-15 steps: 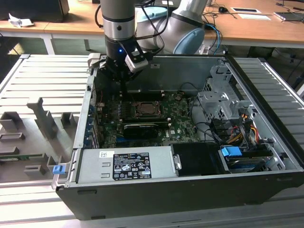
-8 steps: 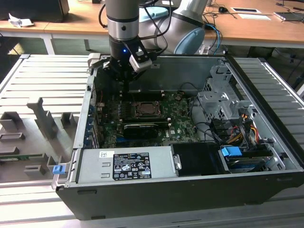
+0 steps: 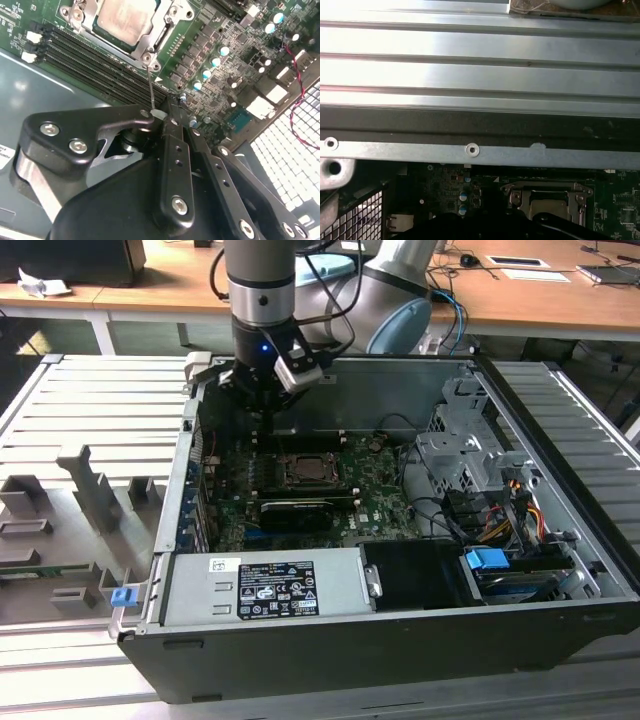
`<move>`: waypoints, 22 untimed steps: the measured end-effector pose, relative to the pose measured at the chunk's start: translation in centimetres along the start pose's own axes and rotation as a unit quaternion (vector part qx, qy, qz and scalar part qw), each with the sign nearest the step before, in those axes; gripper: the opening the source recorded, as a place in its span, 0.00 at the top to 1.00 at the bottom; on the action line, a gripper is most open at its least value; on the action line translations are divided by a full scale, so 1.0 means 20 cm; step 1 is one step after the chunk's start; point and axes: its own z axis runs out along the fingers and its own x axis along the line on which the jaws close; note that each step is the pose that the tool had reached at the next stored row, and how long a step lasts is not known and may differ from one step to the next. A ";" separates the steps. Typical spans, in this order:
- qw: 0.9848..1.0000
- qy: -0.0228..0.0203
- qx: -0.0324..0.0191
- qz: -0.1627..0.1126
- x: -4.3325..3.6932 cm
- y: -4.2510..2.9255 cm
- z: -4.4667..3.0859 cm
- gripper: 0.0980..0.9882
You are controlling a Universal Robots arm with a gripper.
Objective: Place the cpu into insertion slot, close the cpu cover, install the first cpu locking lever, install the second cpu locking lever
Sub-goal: 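Install the first cpu locking lever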
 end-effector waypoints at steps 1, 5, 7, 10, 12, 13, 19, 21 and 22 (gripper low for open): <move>1.000 0.000 0.000 0.000 -0.003 0.000 0.001 0.99; 1.000 0.000 0.000 0.000 -0.019 -0.001 0.002 0.99; 1.000 0.000 0.000 0.000 -0.030 -0.001 0.003 0.99; 1.000 0.000 0.000 0.000 -0.047 -0.002 0.005 0.99; 1.000 0.000 0.000 0.000 -0.054 -0.002 0.006 0.99; 1.000 0.000 0.000 0.000 -0.058 -0.002 0.006 0.99; 1.000 0.000 0.000 0.000 -0.105 -0.004 0.010 0.99; 1.000 0.000 0.000 0.000 -0.117 -0.004 0.011 0.99; 1.000 0.000 0.000 0.000 -0.129 -0.005 0.012 0.99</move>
